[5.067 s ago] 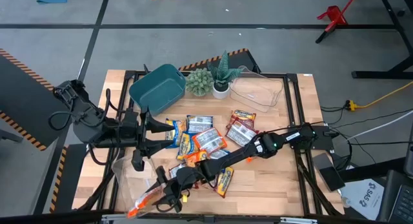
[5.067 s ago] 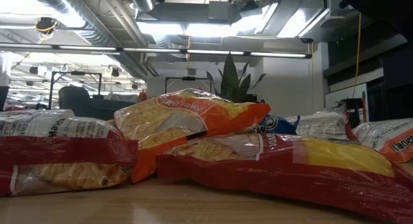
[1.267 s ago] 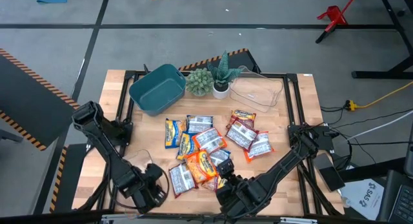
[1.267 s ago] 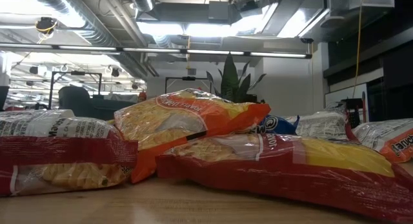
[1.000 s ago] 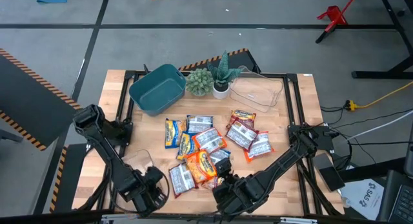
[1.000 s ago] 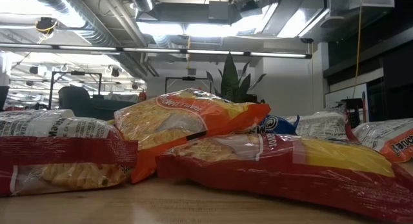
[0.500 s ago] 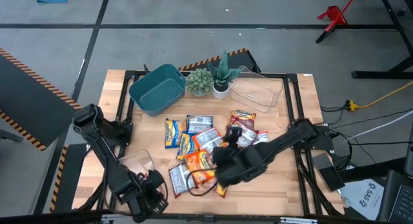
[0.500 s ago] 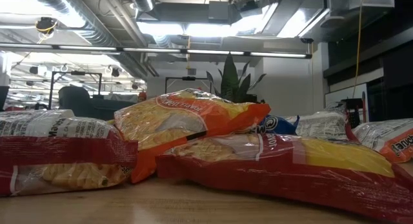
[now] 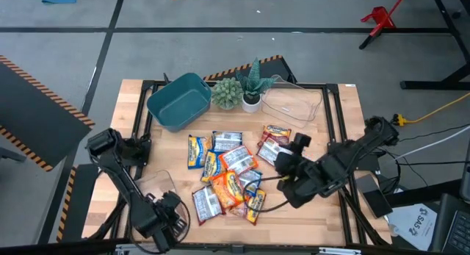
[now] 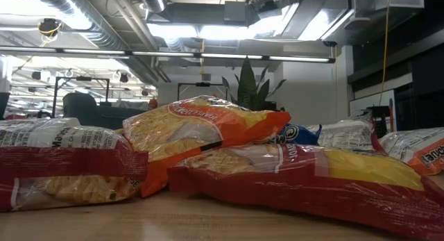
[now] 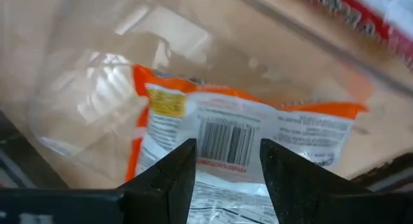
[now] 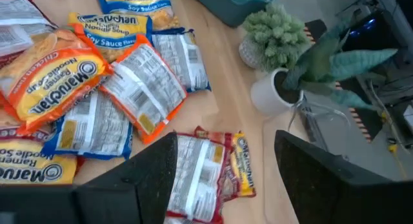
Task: Sort Maruchan noodles
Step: Put the orange noodle pack into the bottom transparent bin
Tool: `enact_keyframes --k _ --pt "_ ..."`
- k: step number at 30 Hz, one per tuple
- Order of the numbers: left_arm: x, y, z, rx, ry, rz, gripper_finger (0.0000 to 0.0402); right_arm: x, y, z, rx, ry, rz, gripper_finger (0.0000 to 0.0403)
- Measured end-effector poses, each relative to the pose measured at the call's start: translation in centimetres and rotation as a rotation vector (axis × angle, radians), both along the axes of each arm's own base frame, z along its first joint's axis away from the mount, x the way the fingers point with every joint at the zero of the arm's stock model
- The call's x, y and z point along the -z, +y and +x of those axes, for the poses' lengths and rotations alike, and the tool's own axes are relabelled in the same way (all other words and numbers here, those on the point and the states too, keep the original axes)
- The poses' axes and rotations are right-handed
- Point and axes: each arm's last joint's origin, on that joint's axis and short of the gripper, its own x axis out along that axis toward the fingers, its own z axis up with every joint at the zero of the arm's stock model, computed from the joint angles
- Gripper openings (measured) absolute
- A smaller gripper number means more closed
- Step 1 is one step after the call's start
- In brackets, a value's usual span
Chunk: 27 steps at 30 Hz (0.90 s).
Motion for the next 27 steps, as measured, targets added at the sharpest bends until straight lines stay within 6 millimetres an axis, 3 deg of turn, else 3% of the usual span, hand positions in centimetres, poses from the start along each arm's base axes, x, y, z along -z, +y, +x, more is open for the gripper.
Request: enact_keyframes --k 5,10,16,22,27 --pt "0.1 -0.6 0.7 0.034 -0.051 -0.068 0.0166 2.1 0.1 -0.2 0.010 0.006 0.045 0.0243" --pt "0.0 -1.0 0.9 0.040 -0.062 -0.115 0.0166 3.9 0.8 0.8 -0.003 -0.052 0.135 0.0243" --pt "-0.4 -1.8 1.1 0.059 -0.121 -0.193 0.0166 9.2 1.2 3.2 -0.040 -0.161 0.415 0.0243" --pt "-1.7 -2.5 1.3 0.066 -0.172 -0.214 0.0166 14.8 -1.8 5.1 -0.005 -0.351 0.576 0.0243" --pt "-3.5 -2.9 1.8 0.074 -0.252 -0.196 0.0166 17.1 -4.4 5.5 -0.010 -0.436 0.700 0.0243"
